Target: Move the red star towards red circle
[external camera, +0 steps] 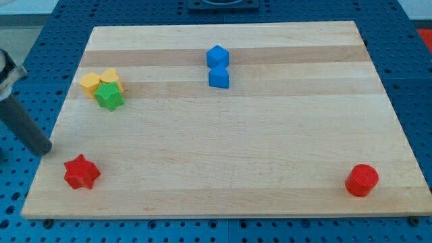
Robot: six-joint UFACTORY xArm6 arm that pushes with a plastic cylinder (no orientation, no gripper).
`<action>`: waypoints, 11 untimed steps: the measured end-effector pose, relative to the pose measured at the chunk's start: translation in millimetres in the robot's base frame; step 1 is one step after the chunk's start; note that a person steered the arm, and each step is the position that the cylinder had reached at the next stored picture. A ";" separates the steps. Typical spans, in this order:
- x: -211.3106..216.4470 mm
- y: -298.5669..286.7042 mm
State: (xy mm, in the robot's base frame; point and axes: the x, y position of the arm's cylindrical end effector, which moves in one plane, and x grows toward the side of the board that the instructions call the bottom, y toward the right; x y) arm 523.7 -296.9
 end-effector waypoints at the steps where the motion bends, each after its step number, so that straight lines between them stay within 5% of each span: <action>1: 5.8 4.0; 4: 3.1 23.9; 6: 51.6 60.3; 10: 30.0 359.9; 11: 61.9 362.4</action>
